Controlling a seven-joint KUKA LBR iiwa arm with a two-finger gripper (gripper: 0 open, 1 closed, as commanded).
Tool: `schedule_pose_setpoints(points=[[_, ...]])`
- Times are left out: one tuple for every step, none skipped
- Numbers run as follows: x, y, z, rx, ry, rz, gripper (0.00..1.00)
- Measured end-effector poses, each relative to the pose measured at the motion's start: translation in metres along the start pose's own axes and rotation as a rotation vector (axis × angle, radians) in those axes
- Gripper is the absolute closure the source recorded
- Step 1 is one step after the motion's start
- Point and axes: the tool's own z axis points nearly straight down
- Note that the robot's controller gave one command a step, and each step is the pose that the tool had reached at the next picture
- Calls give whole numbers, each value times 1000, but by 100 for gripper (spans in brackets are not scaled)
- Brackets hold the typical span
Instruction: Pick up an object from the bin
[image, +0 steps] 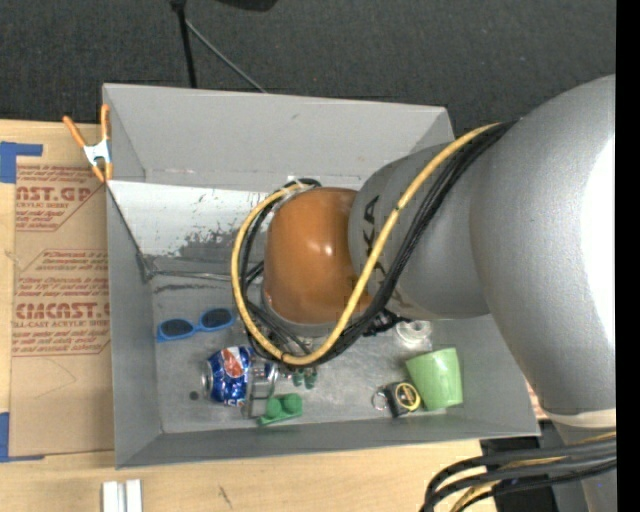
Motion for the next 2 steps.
schedule_pose_setpoints(points=[[8, 15, 72, -1, -2, 33, 0], [-35, 10, 68, 1, -3, -290, 0]])
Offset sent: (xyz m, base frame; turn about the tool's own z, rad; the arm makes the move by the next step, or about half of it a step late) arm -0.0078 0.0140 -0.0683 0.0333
